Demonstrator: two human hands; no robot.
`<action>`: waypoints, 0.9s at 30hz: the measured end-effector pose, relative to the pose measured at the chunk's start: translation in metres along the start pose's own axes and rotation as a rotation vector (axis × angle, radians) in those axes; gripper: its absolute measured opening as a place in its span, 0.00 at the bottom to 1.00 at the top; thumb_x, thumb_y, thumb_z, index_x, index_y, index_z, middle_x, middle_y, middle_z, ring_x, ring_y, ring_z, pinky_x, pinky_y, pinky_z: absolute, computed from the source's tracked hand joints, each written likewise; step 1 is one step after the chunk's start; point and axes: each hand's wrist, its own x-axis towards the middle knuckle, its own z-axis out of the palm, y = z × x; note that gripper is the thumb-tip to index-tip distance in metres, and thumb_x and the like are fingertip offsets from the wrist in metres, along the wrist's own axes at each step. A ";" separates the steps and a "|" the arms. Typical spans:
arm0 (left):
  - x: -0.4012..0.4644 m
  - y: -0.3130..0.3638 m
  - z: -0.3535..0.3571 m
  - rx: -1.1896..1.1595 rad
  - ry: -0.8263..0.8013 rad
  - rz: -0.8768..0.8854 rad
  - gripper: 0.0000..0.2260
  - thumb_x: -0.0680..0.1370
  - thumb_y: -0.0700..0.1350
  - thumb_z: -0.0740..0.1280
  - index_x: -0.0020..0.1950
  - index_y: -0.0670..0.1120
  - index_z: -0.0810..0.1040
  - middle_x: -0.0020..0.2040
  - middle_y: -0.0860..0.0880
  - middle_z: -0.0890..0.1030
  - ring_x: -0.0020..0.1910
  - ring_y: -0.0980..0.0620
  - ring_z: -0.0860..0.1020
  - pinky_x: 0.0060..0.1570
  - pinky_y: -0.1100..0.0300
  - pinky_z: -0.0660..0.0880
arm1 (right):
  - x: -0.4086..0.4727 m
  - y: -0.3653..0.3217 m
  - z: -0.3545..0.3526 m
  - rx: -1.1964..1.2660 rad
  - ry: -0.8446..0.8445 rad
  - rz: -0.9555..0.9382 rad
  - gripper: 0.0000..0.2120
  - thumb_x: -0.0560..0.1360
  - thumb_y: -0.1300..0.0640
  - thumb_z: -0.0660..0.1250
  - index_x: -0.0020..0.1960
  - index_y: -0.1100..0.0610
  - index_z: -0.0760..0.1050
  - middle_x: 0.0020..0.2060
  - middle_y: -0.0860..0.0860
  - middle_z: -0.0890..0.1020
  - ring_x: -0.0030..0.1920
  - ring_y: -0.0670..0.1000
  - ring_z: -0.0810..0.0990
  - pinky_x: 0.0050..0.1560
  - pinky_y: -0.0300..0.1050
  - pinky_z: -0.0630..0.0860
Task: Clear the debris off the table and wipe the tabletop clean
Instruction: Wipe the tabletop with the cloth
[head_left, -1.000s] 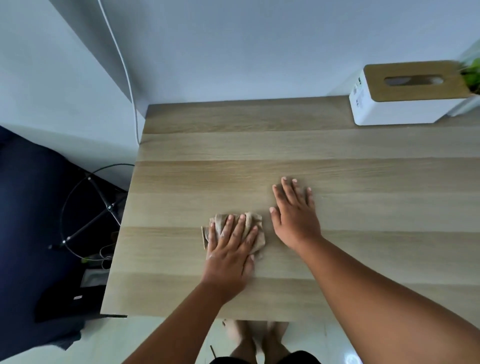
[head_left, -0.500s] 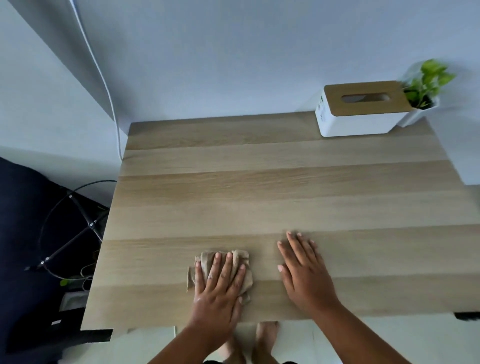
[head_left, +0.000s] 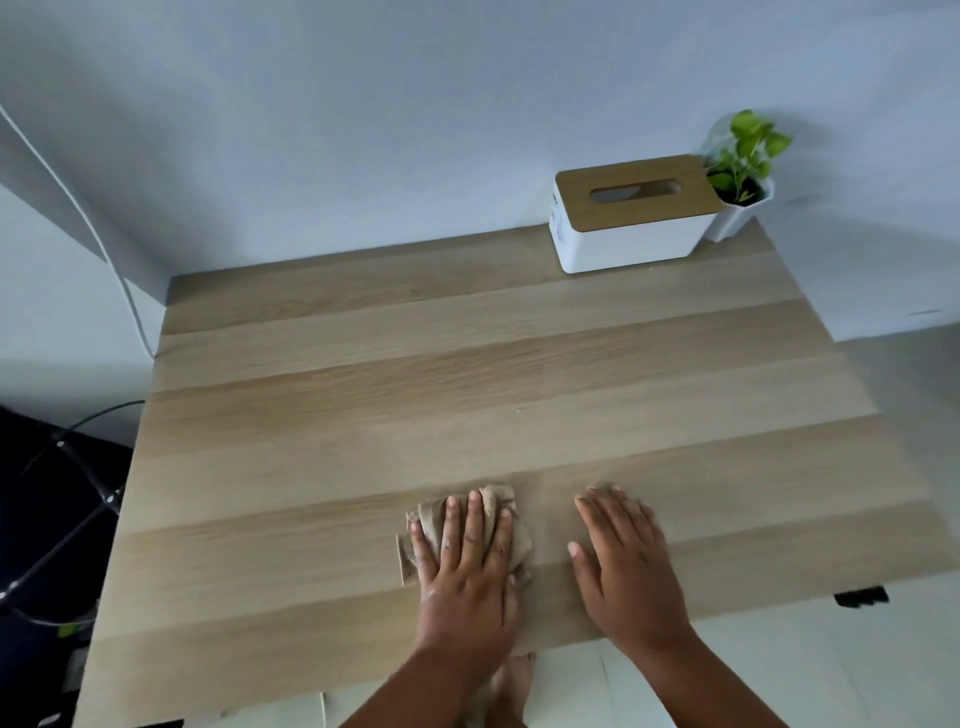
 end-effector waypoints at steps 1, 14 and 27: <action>0.008 0.002 -0.003 -0.008 -0.010 -0.011 0.32 0.75 0.56 0.62 0.80 0.49 0.69 0.82 0.41 0.63 0.81 0.36 0.60 0.71 0.23 0.60 | 0.001 -0.001 -0.002 0.020 -0.005 -0.002 0.25 0.79 0.48 0.59 0.72 0.58 0.76 0.71 0.55 0.78 0.75 0.59 0.72 0.75 0.64 0.67; 0.034 -0.058 -0.016 -0.072 0.082 0.055 0.34 0.83 0.63 0.52 0.85 0.55 0.44 0.86 0.48 0.46 0.85 0.46 0.43 0.79 0.34 0.43 | 0.041 -0.063 0.007 0.200 0.031 -0.120 0.21 0.81 0.52 0.61 0.71 0.58 0.77 0.70 0.53 0.78 0.70 0.56 0.76 0.72 0.56 0.72; 0.078 -0.166 -0.048 -0.121 0.154 -0.207 0.38 0.79 0.67 0.49 0.84 0.49 0.57 0.85 0.47 0.53 0.85 0.43 0.46 0.81 0.36 0.42 | 0.043 -0.116 0.044 -0.080 -0.182 -0.136 0.31 0.82 0.42 0.58 0.82 0.51 0.61 0.84 0.54 0.56 0.83 0.65 0.48 0.77 0.70 0.54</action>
